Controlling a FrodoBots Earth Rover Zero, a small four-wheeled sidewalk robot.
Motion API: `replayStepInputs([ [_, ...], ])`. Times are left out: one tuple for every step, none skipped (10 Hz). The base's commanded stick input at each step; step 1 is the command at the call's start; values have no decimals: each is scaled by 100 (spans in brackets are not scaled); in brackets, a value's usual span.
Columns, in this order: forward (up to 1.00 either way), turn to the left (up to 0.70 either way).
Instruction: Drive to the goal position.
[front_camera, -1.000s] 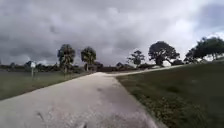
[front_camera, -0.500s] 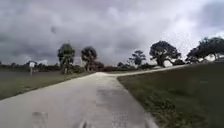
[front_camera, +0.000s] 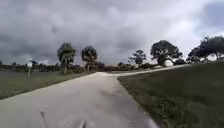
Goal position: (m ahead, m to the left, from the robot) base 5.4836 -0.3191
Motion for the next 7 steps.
replayStepInputs([
  [70, 0],
  [70, 0],
  [70, 0],
  [70, 0],
  [70, 0],
  [70, 0],
  [70, 0],
])
